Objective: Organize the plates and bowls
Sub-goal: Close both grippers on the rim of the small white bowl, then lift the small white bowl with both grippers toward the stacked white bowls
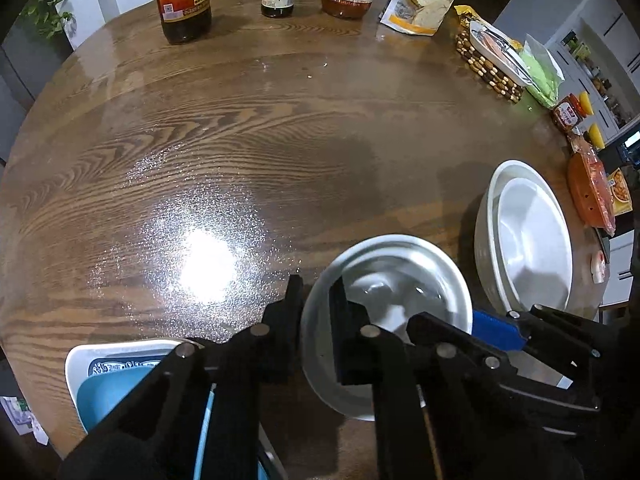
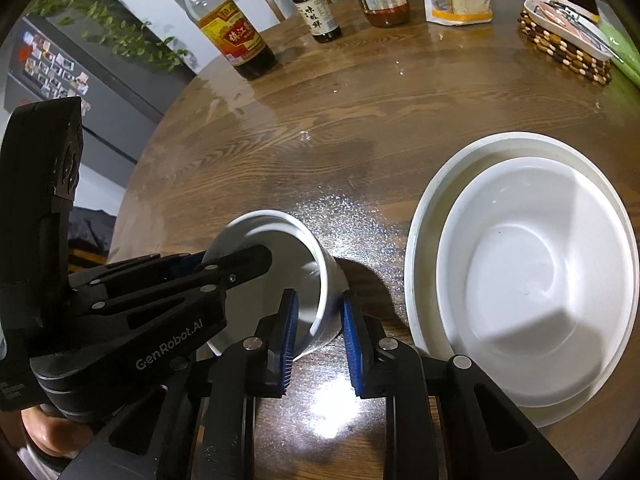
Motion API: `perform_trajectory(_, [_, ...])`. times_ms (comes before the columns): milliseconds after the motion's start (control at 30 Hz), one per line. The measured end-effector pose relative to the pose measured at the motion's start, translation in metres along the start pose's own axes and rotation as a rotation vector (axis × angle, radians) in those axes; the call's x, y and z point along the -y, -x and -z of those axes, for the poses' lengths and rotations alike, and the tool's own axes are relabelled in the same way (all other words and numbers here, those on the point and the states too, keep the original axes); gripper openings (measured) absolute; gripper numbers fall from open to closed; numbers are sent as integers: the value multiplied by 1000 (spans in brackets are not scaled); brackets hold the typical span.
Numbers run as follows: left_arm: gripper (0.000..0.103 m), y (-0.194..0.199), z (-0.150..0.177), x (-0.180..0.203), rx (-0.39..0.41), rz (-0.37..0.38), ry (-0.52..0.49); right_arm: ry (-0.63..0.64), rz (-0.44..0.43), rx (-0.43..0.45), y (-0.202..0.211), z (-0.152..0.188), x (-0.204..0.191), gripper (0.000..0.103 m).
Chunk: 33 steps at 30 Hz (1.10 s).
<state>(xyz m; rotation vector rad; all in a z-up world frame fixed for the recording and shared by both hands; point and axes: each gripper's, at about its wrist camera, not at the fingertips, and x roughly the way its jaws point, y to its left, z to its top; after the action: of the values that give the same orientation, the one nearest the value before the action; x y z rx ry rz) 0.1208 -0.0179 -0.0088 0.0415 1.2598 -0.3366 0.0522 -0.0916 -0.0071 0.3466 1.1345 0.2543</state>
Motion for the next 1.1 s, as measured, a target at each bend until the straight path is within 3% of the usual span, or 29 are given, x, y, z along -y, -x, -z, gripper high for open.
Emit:
perform_trajectory(233, [10, 8, 7, 11, 28, -41, -50, -15, 8, 11, 4, 7, -1, 21])
perform_trajectory(1100, [12, 30, 30, 30, 73, -49, -68, -20, -3, 39, 26, 27, -2, 21])
